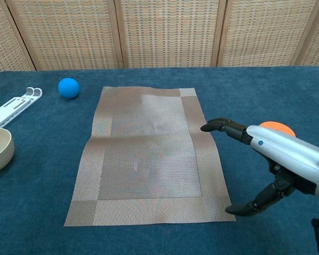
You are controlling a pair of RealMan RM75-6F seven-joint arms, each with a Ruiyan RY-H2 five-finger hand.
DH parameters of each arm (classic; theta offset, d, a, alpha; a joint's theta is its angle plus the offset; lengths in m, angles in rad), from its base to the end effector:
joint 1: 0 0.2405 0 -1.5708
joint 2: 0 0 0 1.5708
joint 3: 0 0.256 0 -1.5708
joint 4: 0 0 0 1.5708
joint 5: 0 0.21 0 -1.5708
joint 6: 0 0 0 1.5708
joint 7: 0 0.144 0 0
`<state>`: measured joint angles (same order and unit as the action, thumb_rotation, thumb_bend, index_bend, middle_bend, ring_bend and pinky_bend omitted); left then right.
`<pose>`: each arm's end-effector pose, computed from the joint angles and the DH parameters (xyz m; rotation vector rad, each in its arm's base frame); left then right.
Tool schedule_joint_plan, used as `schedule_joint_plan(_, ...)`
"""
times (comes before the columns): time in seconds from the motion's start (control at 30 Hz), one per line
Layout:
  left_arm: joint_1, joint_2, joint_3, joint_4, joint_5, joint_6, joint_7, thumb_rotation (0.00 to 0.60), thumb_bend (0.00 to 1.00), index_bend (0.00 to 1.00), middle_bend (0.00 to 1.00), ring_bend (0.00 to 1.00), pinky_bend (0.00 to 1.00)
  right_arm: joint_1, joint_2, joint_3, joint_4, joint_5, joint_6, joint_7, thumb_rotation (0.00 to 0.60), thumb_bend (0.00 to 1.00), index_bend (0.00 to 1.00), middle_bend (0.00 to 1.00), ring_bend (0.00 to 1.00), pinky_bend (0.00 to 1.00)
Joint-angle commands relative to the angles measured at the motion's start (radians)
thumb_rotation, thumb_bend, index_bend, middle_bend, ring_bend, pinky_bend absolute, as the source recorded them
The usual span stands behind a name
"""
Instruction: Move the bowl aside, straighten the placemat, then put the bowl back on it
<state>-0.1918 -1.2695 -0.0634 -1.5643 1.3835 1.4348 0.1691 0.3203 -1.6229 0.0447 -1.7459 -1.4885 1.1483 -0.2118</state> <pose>-0.3009 0.2157 0.1147 -1.4001 -0.8771 -0.8536 -0.1505 -0.2003 -0.0313 1.7604 -1.2953 1.2176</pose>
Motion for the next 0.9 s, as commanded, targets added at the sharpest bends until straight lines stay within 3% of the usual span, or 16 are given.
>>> schedule_joint_plan(0.03,0.000,-0.003,-0.001,0.004,0.002,0.000,0.000,0.600,0.11,0.11,0.00,0.00,0.00,0.000,-0.012,-0.004,0.014,0.012,0.002,0.002,0.600,0.08,0.09,0.00,0.00,0.00)
schedule_joint_plan(0.4,0.004,-0.004,0.000,0.001,0.007,-0.008,0.002,0.600,0.11,0.11,0.00,0.00,0.00,-0.013,-0.102,-0.013,0.124,0.003,0.068,-0.065,0.600,0.09,0.00,0.00,0.00,0.00)
schedule_joint_plan(0.9,0.004,-0.008,-0.005,0.005,0.004,-0.021,0.005,0.600,0.11,0.11,0.00,0.00,0.00,-0.020,-0.158,-0.035,0.210,0.030,0.055,-0.027,0.600,0.08,0.00,0.00,0.00,0.00)
